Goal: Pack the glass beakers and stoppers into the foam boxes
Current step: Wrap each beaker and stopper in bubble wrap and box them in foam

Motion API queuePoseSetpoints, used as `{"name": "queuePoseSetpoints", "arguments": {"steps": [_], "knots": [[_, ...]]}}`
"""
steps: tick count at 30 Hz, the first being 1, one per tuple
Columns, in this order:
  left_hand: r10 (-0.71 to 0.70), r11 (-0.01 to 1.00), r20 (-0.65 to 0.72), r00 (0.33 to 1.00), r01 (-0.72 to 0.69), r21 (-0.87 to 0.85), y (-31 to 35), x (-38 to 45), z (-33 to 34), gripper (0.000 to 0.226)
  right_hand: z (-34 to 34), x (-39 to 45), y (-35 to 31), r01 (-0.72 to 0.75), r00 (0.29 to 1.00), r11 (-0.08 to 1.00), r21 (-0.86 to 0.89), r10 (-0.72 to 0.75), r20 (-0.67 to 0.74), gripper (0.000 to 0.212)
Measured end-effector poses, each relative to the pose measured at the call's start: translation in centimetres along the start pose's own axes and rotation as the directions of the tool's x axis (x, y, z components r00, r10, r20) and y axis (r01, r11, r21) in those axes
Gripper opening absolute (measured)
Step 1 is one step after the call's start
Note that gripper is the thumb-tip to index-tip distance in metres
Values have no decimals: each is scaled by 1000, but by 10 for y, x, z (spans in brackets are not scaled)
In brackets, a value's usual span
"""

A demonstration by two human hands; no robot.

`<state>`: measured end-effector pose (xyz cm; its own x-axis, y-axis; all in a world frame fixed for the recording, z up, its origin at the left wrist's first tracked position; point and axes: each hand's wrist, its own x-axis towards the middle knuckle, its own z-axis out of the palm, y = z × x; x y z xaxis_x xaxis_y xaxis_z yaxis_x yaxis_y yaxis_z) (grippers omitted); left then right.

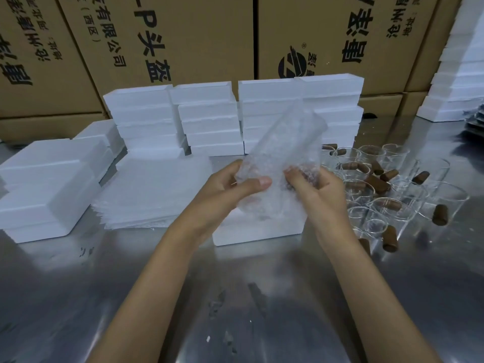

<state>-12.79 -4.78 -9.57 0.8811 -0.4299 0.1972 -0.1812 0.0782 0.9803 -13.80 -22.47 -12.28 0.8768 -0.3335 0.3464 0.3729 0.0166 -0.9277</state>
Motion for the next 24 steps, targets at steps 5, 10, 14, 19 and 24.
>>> {"name": "queuePoseSetpoints", "arguments": {"steps": [5, 10, 14, 19, 24], "knots": [[-25, 995, -85, 996, 33, 94, -23, -35, 20, 44, -22, -31, 9, 77, 997, 994, -82, -77, 11, 14], [103, 974, -229, 968, -51, 222, -37, -44, 35, 7, -30, -45, 13, 94, 995, 978, -184, -87, 45, 28], [155, 933, -338, 928, -26, 358, -46, -41, 40, 26, -27, -51, 20, 36, 999, 958, -284, -29, 28, 28], [253, 860, -343, 905, -48, 507, -51, -39, 46, 24, -19, -63, 13, 321, 941, 829, -458, -333, 58, 24], [311, 865, -405, 860, -80, 495, -49, -43, 43, 18, -13, -74, 20, 414, 909, 542, -731, -212, 359, 47]]}}
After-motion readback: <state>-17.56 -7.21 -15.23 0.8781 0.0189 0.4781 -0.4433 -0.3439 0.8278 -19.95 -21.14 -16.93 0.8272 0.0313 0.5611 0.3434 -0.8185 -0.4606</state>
